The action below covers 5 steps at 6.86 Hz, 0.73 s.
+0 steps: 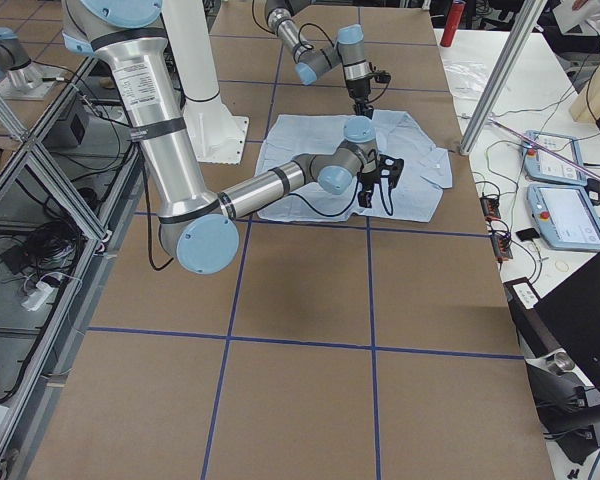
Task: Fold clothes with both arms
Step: 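Fold the cuff across the shirt with the left gripper while the right moves hemward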
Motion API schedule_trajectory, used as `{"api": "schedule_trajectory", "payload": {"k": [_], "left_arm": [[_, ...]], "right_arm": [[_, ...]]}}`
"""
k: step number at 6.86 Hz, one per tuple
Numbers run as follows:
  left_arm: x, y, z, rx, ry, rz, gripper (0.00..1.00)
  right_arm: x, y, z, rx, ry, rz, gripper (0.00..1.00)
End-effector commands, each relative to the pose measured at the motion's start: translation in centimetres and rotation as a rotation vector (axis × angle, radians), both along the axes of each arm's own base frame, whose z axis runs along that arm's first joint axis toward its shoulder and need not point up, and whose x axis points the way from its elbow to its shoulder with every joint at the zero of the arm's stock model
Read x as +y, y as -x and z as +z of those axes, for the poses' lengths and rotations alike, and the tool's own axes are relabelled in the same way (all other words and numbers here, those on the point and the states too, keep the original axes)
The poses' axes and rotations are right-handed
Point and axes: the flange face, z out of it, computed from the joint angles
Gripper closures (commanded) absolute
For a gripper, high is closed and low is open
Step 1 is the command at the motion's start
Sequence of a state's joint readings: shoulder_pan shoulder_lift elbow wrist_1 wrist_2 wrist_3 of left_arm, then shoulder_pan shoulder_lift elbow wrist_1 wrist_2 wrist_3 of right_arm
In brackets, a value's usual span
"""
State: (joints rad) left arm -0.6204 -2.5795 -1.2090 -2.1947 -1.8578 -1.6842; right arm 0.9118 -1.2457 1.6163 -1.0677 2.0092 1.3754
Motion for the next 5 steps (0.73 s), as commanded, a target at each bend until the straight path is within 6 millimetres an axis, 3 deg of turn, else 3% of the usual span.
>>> {"api": "schedule_trajectory", "payload": {"k": [1, 3, 4, 5], "left_arm": [[0.6, -1.2, -1.5, 0.010, -0.002, 0.008, 1.00], [1.7, -2.5, -1.5, 0.002, -0.016, -0.005, 0.99], [1.7, -2.5, -1.5, 0.001, -0.019, -0.005, 0.49], [1.7, -2.4, -1.8, 0.006, -0.024, -0.004, 0.33]], "right_arm": [[0.1, -0.5, 0.8, 0.014, -0.007, -0.006, 0.00], [0.1, -0.5, 0.8, 0.014, -0.008, -0.007, 0.00], [0.1, -0.6, 0.9, 0.016, -0.007, -0.004, 0.00], [0.2, -0.7, 1.3, 0.022, -0.006, 0.001, 0.00]]}}
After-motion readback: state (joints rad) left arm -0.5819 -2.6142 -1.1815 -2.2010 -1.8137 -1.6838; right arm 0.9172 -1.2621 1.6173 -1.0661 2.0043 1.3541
